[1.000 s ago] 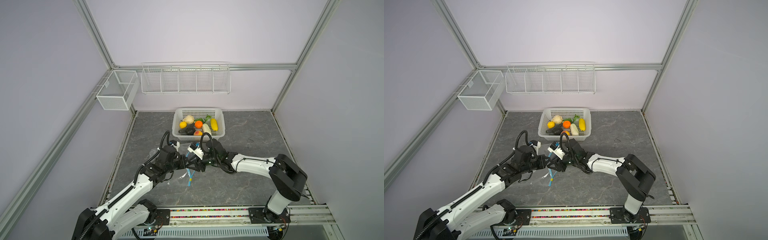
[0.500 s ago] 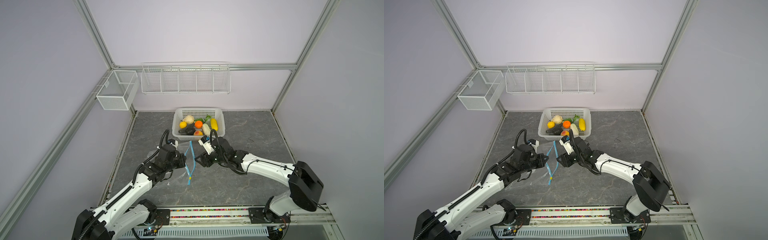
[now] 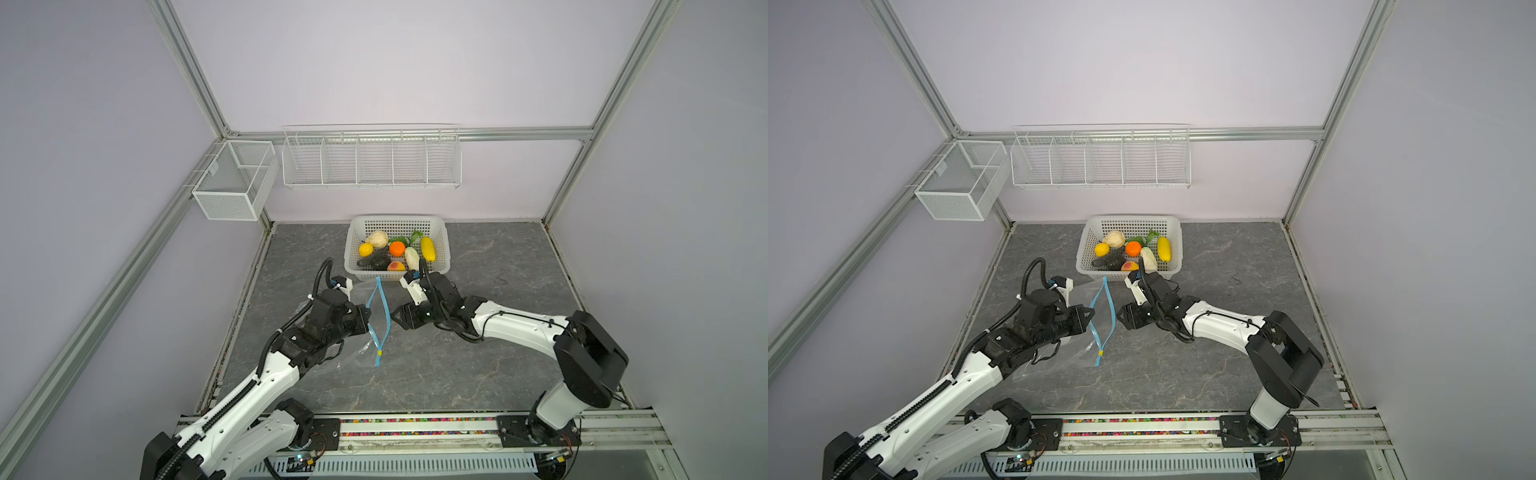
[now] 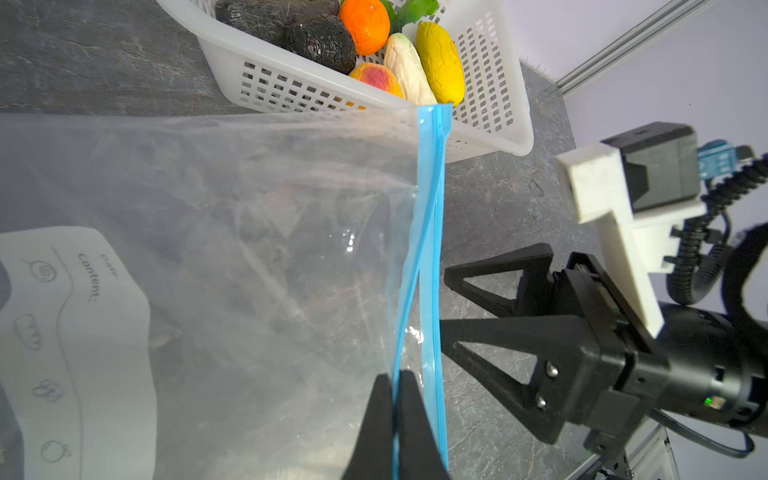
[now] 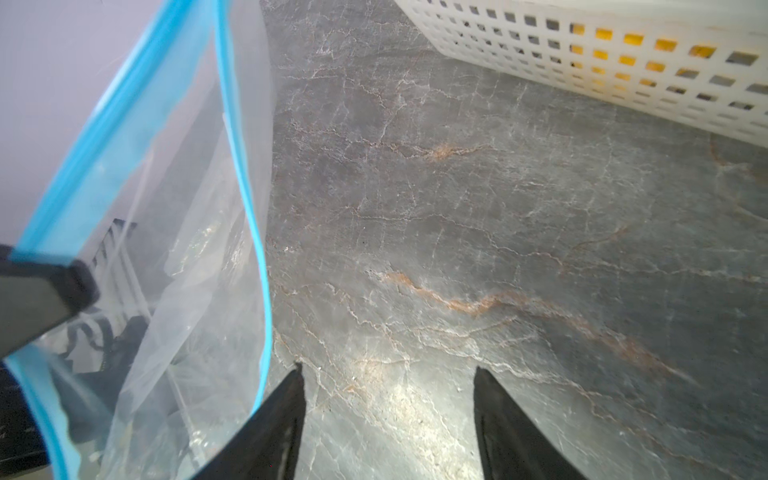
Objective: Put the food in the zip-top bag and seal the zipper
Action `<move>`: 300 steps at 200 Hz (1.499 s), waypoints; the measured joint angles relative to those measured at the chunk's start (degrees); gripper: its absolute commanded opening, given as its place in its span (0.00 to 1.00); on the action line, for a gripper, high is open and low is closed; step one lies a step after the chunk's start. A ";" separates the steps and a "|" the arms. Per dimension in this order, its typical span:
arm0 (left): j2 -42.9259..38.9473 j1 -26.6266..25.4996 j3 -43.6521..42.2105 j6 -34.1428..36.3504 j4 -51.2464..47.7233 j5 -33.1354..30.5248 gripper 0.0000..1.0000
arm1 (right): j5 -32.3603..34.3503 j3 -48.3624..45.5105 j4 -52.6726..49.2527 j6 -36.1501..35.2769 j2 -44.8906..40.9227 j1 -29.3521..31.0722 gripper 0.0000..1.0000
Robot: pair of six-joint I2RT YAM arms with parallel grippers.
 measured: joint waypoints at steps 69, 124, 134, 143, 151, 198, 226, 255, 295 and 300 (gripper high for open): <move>-0.44 0.00 0.02 0.00 0.00 0.04 0.00 | 2.91 1.79 -0.13 0.22 3.17 -0.42 0.67; 0.74 0.00 0.04 0.00 0.00 0.00 0.00 | 2.71 0.61 -0.63 0.20 1.36 -2.01 0.67; 0.87 0.00 0.04 0.00 0.00 0.00 0.00 | 2.25 -0.52 -0.66 0.22 -0.81 -2.01 0.68; 0.90 0.00 0.04 0.00 0.00 -0.02 0.00 | 1.55 -1.36 -0.59 0.35 -2.97 -1.99 0.69; 0.87 0.00 0.04 -0.02 0.04 -0.02 0.00 | 1.03 -1.70 -0.31 0.52 -4.63 -1.86 0.71; 1.99 0.00 0.07 -0.39 0.46 0.04 0.00 | -1.18 0.33 4.17 0.81 -3.78 0.63 0.73; 1.86 0.00 0.15 -0.42 0.44 0.02 0.00 | -1.18 2.29 5.25 0.57 1.11 0.79 0.73; 1.03 0.00 0.42 -0.63 0.39 0.02 0.00 | -0.96 2.80 5.35 0.37 5.25 0.52 0.72; -0.26 0.00 0.42 -1.05 0.37 0.02 0.00 | -0.26 2.80 5.33 0.22 7.10 -0.79 0.71; -0.35 0.00 0.42 -1.05 0.37 0.02 0.00 | -0.07 2.84 5.31 0.20 7.10 -0.87 0.71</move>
